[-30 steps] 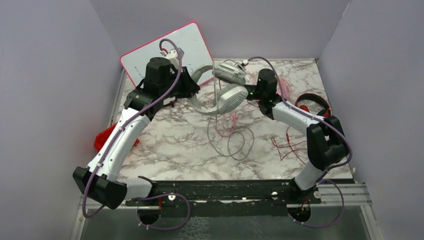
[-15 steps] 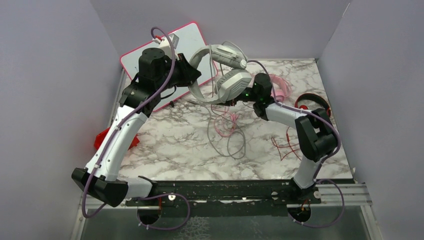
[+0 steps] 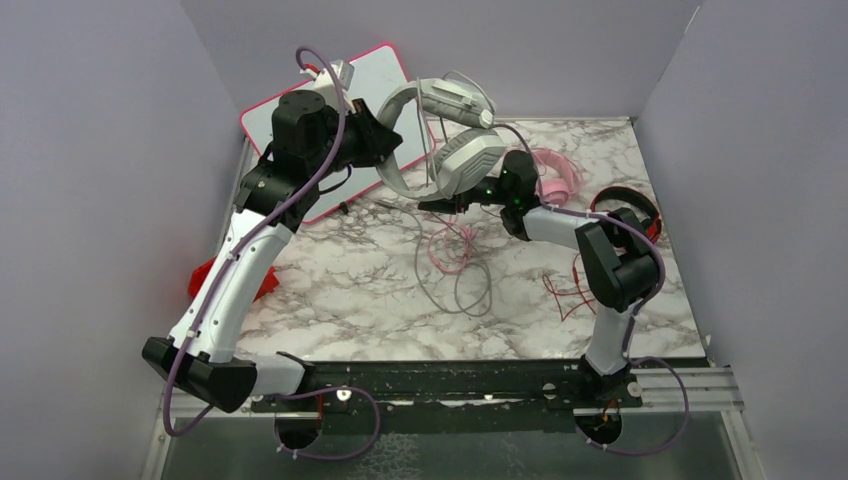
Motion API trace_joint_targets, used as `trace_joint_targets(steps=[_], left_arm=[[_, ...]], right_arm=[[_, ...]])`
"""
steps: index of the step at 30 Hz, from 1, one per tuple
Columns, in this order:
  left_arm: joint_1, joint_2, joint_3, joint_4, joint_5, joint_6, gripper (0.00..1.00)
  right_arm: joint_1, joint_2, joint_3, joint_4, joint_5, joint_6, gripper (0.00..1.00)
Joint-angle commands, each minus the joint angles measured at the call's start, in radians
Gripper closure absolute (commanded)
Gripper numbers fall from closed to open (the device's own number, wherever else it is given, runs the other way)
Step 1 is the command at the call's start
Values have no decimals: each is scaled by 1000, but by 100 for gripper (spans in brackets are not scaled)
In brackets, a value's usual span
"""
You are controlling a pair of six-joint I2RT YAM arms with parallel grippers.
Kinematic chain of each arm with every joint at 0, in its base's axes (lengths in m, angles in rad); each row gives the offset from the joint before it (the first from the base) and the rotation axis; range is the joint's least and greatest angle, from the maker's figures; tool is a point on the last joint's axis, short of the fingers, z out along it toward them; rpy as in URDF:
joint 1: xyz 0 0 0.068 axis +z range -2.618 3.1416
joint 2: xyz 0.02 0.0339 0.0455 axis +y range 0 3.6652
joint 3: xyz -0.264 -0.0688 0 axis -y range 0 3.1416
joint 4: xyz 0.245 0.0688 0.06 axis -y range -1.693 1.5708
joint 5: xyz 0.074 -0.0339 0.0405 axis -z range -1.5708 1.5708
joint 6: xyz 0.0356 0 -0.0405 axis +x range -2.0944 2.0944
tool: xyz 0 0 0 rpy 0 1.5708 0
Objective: Wrap the headphones
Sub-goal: Wrap the headphones cable around the headphones.
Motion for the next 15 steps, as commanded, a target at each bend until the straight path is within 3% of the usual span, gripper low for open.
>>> trace_joint_targets(steps=[1,6,9,13,15], left_arm=[[2,-11,71,63,-15,-31,100],[4,22,123,39,-41,-23,100],[5,41,157,17,-63,-24,100],[12,74,231,-41,-133,7,100],[14,94,275,-79,-172,40,100]], right_arm=[[8,56,35,55,-8,-5,66],[8,-1,-112,149,-13,20,68],[9,-3,-158,211,-36,38,89],[9,-60,-247,242,-51,43,99],[10,-123,-291,176,-40,-5,100]])
